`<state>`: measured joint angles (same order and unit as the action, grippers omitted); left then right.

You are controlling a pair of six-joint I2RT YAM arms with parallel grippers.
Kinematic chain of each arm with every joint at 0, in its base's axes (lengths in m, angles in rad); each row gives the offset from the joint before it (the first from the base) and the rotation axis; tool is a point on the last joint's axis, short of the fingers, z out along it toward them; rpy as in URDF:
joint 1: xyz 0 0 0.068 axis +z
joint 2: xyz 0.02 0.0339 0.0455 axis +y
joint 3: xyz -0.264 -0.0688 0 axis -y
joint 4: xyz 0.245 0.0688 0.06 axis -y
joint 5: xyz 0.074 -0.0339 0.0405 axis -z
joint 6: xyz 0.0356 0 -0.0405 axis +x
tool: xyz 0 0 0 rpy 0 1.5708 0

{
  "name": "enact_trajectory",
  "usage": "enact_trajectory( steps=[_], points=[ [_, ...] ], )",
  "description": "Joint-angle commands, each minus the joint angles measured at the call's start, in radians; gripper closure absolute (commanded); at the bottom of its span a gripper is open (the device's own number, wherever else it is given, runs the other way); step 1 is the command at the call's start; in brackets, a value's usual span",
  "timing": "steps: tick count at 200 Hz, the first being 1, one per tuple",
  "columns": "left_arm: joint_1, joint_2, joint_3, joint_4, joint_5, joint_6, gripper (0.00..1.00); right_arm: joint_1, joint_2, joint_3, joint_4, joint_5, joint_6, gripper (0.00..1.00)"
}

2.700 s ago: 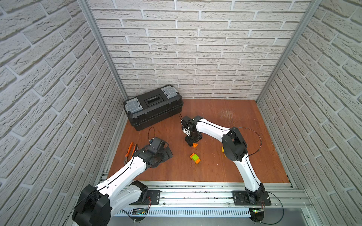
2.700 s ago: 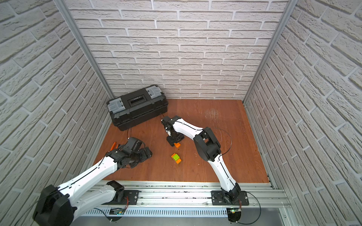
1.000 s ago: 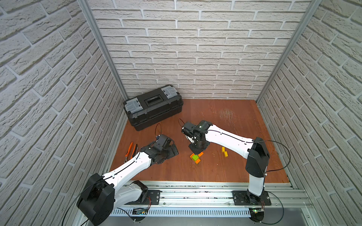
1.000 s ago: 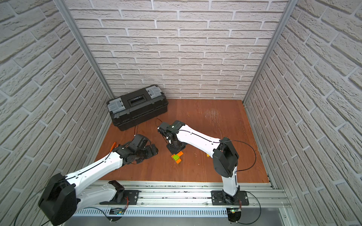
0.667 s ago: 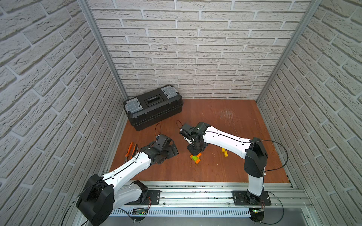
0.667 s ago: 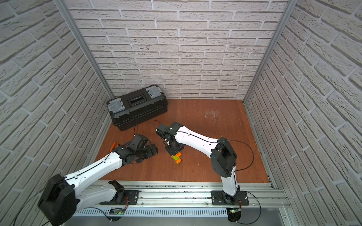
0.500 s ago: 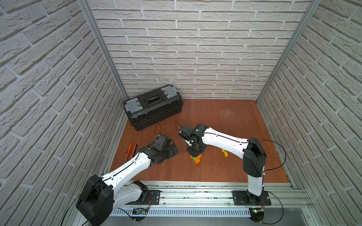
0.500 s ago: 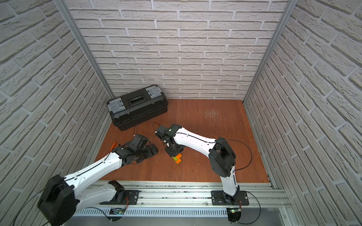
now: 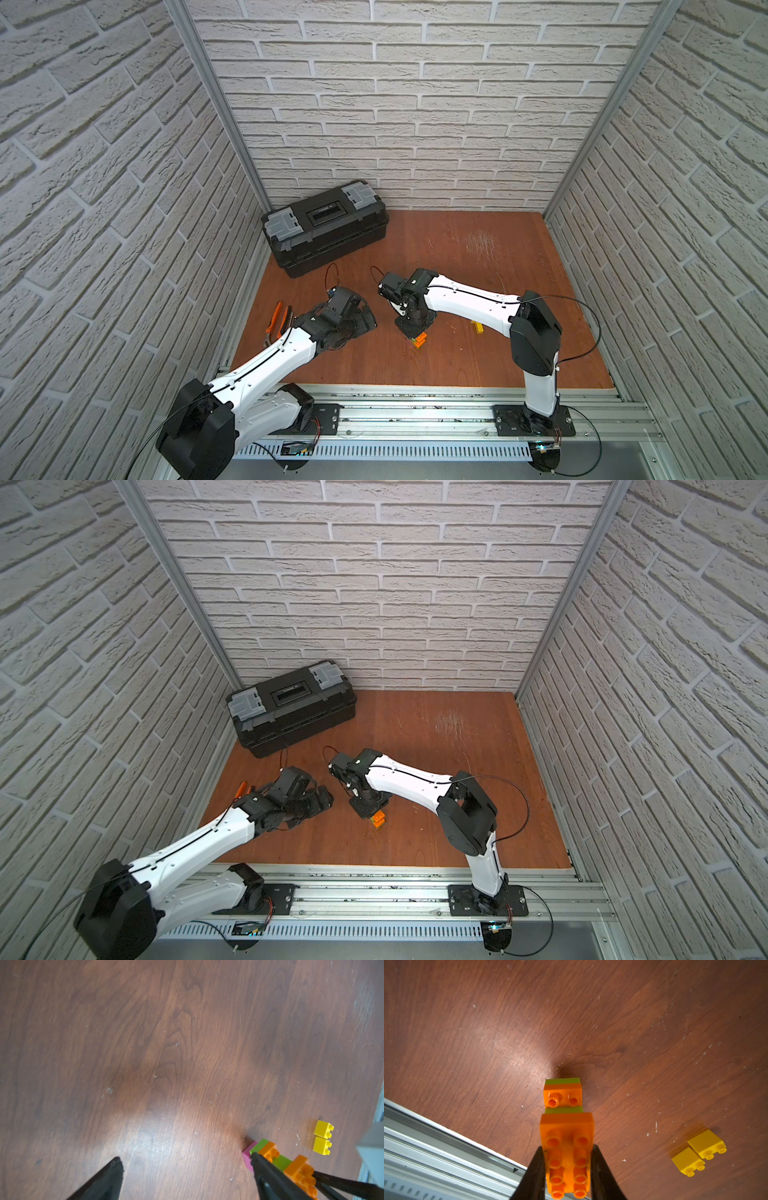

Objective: Assemble a carrot with lego
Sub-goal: Assemble the lego brick with the lego brick.

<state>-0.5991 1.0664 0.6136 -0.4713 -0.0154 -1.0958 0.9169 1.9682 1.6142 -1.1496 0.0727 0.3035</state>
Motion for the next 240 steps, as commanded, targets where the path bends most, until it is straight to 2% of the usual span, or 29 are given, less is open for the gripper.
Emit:
enact_trajectory(
  steps=[1, 67, 133, 169, 184, 240],
  points=[
    [-0.006, -0.015, -0.015, -0.002, -0.016, -0.005, 0.02, 0.011, 0.003, -0.013, 0.013, -0.004, 0.01, 0.98],
    [-0.006, -0.015, -0.02, -0.003, -0.015, -0.005, 0.02, 0.015, 0.003, -0.053, 0.065, -0.015, 0.002, 0.98],
    [-0.007, -0.013, -0.02, -0.007, -0.013, -0.007, 0.02, 0.016, 0.003, -0.171, 0.185, -0.057, 0.011, 0.98],
    [-0.008, -0.008, -0.019, -0.009, -0.011, -0.007, 0.02, 0.017, 0.06, -0.203, 0.209, -0.067, 0.021, 0.97],
    [-0.01, -0.007, -0.017, -0.01, -0.011, -0.008, 0.02, 0.017, 0.065, -0.207, 0.209, -0.065, 0.024, 0.93],
    [-0.01, -0.003, -0.005, -0.022, -0.017, -0.002, 0.02, 0.019, 0.027, -0.155, 0.166, -0.051, 0.034, 0.65]
  ],
)
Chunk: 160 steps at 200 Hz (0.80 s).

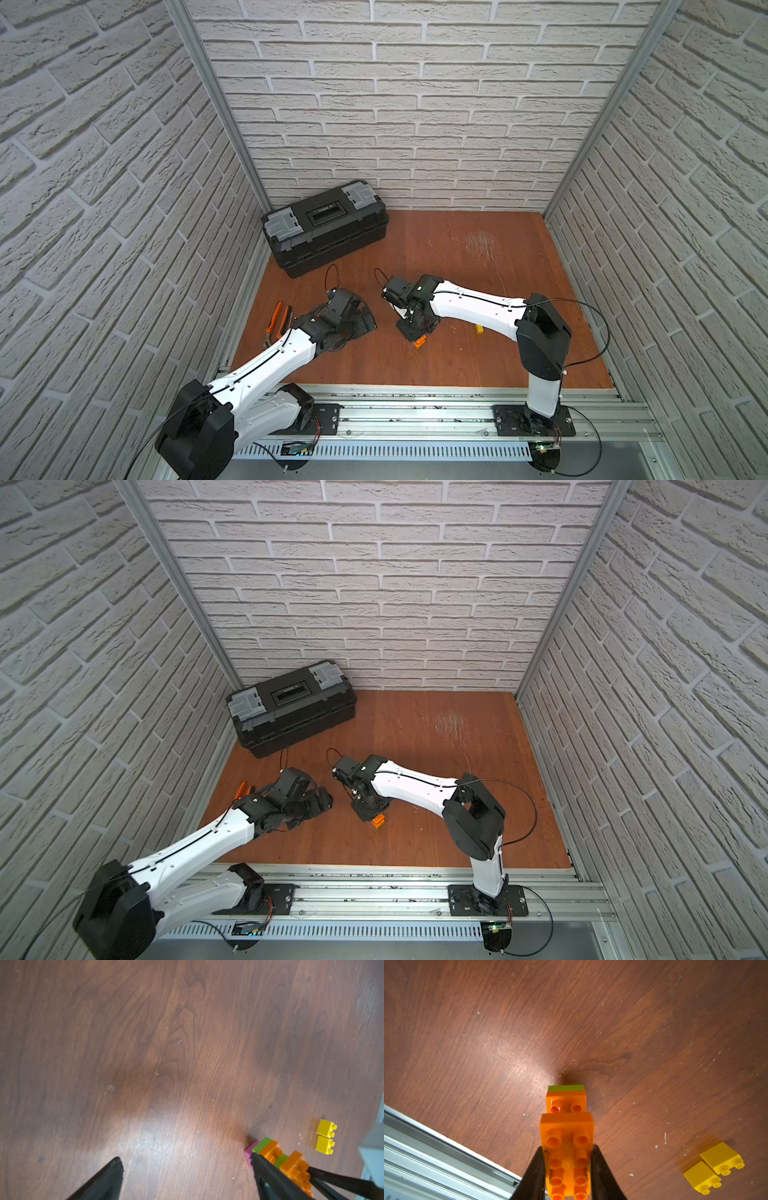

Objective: Assemble a carrot with lego
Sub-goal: Assemble the lego brick with the lego brick.

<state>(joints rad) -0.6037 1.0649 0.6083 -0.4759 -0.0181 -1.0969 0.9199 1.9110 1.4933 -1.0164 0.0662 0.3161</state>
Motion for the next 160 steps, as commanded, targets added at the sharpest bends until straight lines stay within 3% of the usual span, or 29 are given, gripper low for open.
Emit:
enact_trajectory(
  steps=[1, 52, 107, 132, 160],
  points=[
    [-0.005, -0.002, 0.001, -0.019, -0.014, 0.001, 0.02, 0.017, 0.084, -0.033, 0.032, -0.044, 0.021, 0.64],
    [-0.005, -0.005, 0.014, -0.035, -0.024, 0.007, 0.02, 0.016, 0.009, 0.059, -0.045, -0.023, 0.027, 0.46],
    [-0.006, -0.026, 0.044, -0.058, -0.033, 0.077, 0.02, -0.023, -0.099, 0.139, -0.13, -0.003, 0.031, 0.36],
    [-0.006, -0.052, 0.105, -0.032, 0.004, 0.319, 0.02, -0.072, -0.193, 0.127, -0.175, 0.024, 0.017, 0.34],
    [-0.022, -0.14, 0.132, 0.06, 0.161, 0.754, 0.02, -0.134, -0.34, 0.061, -0.205, 0.097, -0.007, 0.33]
  ],
)
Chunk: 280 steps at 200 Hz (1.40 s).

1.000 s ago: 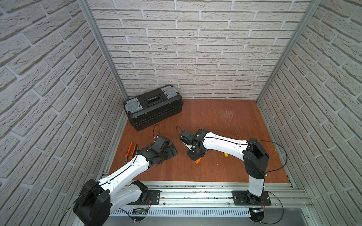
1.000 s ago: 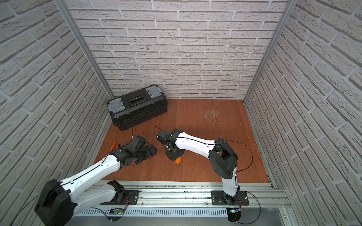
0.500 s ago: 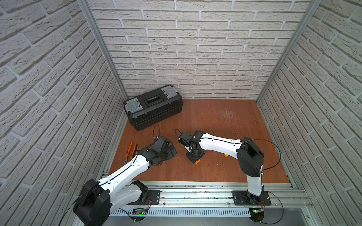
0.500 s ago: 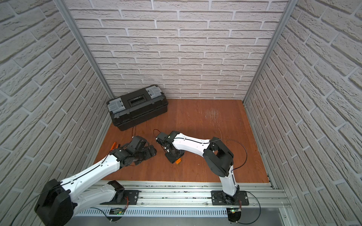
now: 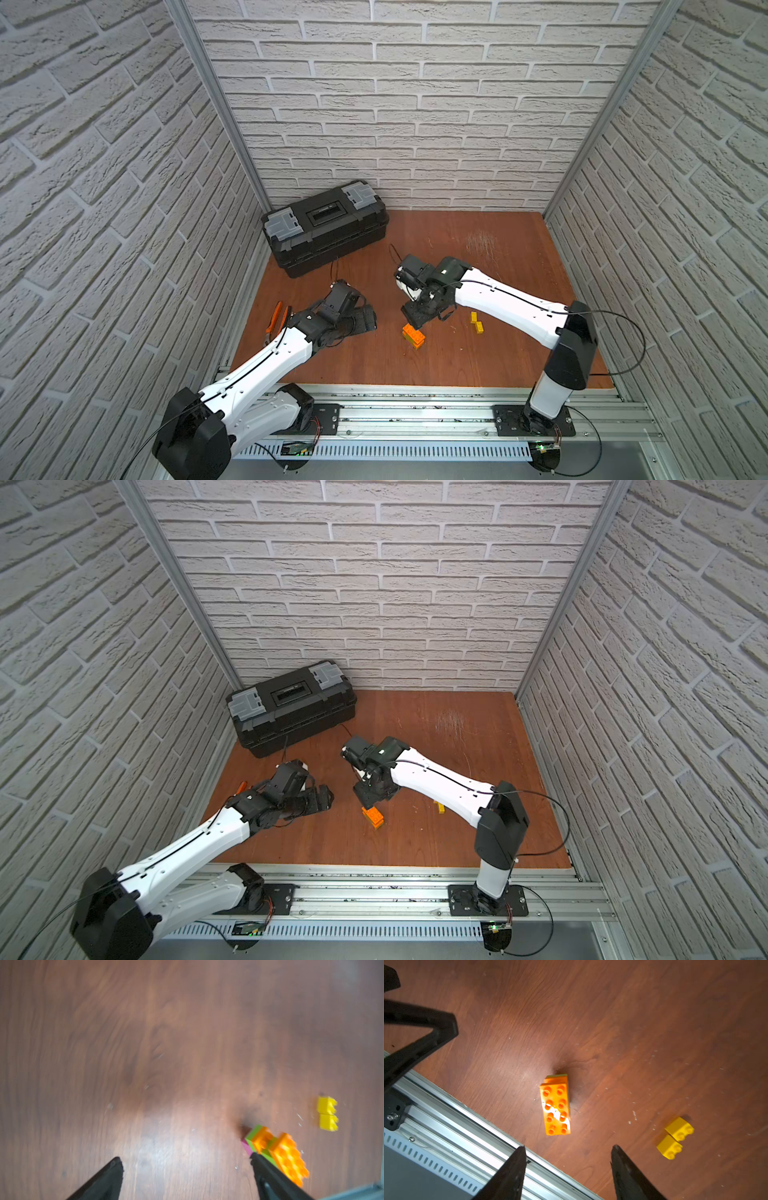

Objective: Assemble a carrot with lego
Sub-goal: Assemble the lego brick with the lego brick, then adjust the lego brick at the center of the board.

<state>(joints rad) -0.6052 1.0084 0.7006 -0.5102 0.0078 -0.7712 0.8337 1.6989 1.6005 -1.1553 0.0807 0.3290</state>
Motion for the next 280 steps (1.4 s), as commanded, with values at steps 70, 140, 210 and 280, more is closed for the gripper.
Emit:
enact_trajectory(
  steps=[70, 140, 210, 280],
  points=[
    [0.129, 0.029, 0.173, 0.065, 0.742, 1.371, 0.08, -0.125, -0.678, -0.414, 0.196, 0.292, -0.021, 0.33],
    [0.053, 0.539, 0.467, -0.052, 0.794, 1.696, 0.1, -0.135, -1.03, -0.647, 0.253, 0.215, -0.015, 0.31],
    [0.015, 0.633, 0.335, 0.248, 0.648, 1.558, 0.21, -0.137, -1.03, -0.73, 0.309, 0.116, 0.083, 0.31],
    [0.022, 0.668, 0.357, 0.317, 0.513, 1.283, 0.4, -0.137, -0.98, -0.755, 0.353, 0.056, 0.121, 0.32]
  ],
)
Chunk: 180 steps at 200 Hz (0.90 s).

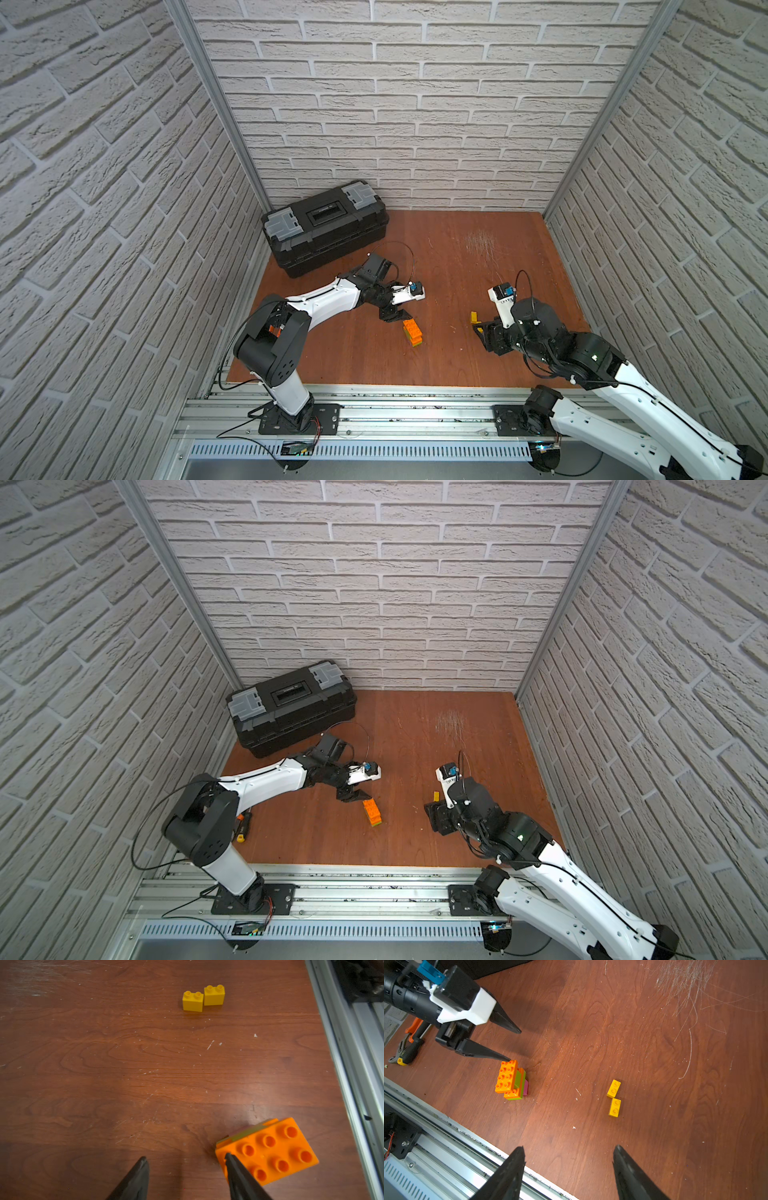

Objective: Assemble a carrot with lego
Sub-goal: Adjust the lego brick at the center of the board.

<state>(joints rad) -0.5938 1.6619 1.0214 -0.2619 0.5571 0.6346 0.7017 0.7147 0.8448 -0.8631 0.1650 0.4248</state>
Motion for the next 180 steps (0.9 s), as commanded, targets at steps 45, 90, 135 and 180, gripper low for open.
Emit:
enact_trajectory(
  steps=[45, 90, 135, 180],
  points=[
    [0.005, -0.057, 0.014, 0.144, -0.025, -0.209, 0.39, -0.005, 0.001, 0.011, 0.042, -0.029, 0.015, 0.32],
    [0.025, -0.147, -0.007, 0.185, -0.126, -0.423, 0.33, -0.005, 0.167, 0.09, -0.047, -0.073, 0.062, 0.29],
    [0.034, -0.435, -0.211, 0.386, -0.285, -0.641, 0.14, 0.097, 0.386, 0.156, 0.056, -0.164, 0.259, 0.12],
    [0.032, -0.792, -0.383, 0.356, -0.529, -0.809, 0.08, 0.25, 0.646, 0.331, 0.056, -0.058, 0.324, 0.12]
  ],
)
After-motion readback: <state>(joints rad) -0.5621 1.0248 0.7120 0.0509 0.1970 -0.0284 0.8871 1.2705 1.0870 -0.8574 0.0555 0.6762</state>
